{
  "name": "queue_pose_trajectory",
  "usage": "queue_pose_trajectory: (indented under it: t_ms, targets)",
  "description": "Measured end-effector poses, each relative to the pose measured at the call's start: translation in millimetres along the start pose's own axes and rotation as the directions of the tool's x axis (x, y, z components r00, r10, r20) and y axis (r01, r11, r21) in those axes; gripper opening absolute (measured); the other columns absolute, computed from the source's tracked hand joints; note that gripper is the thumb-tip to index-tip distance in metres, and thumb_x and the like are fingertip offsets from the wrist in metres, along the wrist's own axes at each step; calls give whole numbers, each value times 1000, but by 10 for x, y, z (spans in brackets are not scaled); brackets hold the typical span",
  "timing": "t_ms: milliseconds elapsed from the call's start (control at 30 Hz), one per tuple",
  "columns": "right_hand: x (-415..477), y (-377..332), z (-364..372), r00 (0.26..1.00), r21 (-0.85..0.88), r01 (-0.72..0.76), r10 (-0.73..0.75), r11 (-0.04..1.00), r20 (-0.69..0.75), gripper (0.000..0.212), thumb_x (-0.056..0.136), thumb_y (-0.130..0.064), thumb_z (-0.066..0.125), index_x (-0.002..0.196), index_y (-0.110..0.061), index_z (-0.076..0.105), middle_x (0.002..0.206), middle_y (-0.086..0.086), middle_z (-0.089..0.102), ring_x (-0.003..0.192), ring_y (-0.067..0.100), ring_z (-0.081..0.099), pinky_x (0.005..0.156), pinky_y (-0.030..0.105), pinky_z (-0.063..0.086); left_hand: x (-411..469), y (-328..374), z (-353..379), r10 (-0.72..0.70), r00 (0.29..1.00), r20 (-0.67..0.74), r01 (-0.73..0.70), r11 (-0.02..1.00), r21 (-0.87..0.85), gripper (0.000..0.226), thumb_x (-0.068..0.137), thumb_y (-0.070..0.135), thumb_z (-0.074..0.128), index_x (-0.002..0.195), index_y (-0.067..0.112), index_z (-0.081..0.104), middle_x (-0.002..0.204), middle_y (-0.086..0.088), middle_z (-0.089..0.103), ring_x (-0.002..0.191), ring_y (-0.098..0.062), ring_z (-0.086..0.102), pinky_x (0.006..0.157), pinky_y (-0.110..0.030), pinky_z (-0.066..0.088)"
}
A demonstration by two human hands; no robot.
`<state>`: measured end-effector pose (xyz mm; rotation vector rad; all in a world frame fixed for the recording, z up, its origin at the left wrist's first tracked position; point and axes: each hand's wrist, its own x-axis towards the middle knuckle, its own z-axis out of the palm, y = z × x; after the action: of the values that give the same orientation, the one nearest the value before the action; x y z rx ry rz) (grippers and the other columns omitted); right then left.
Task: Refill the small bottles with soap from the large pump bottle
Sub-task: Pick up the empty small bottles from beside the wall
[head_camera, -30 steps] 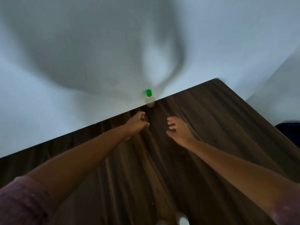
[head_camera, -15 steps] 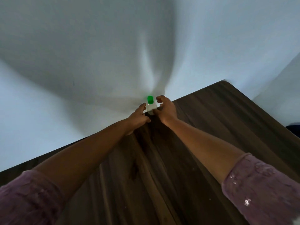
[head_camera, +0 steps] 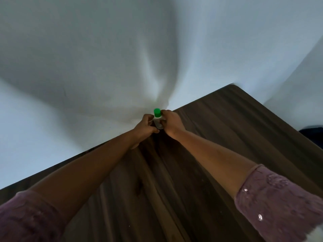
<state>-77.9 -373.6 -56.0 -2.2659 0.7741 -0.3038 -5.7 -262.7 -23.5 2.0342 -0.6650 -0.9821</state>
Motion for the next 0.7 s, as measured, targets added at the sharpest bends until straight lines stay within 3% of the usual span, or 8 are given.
queue_pose_trajectory:
  t_ms: [167, 300, 467, 567, 700]
  targets:
    - [-435, 175, -195, 995, -61, 77, -73, 995, 75, 20, 92, -5, 55, 112, -4, 60, 107, 15, 68, 99, 31, 64, 80, 36, 49, -327, -12, 176, -28, 993, 117, 26, 1000, 14, 74, 83, -8, 59, 145, 18, 30, 150, -3, 35, 140, -17, 30, 105, -31, 37]
    - [-934, 352, -433, 978, -26, 115, -109, 993, 176, 26, 94, -8, 57, 120, -7, 59, 111, 9, 67, 102, 24, 64, 89, 36, 50, -704, 7, 349, -49, 963, 264, 31, 997, 73, 72, 84, -12, 54, 147, 17, 32, 150, -2, 38, 139, -14, 33, 110, -39, 37]
    - [-1738, 549, -690, 965, -49, 150, -135, 988, 226, 31, 97, -6, 54, 127, -6, 58, 120, 9, 65, 109, 22, 62, 95, 30, 47, -1250, 65, 653, -120, 880, 459, 52, 986, 157, 72, 85, -16, 45, 147, 16, 29, 148, 4, 35, 139, -9, 28, 103, -25, 31]
    - [-2201, 658, -794, 951, -71, 149, -124, 986, 283, 38, 98, -11, 54, 135, -6, 51, 131, 7, 57, 118, 19, 56, 98, 22, 39, -1512, 90, 826, -183, 811, 555, 45, 966, 253, 73, 83, -15, 41, 147, 16, 29, 152, 2, 32, 141, -12, 26, 114, -34, 25]
    - [-2659, 806, -823, 941, -63, 154, -127, 986, 315, 42, 97, -13, 57, 137, -6, 47, 131, 7, 56, 119, 17, 55, 103, 29, 44, -1765, 115, 1012, -217, 753, 622, -1, 944, 330, 64, 86, -11, 39, 143, 18, 37, 150, -1, 36, 141, -14, 27, 113, -35, 23]
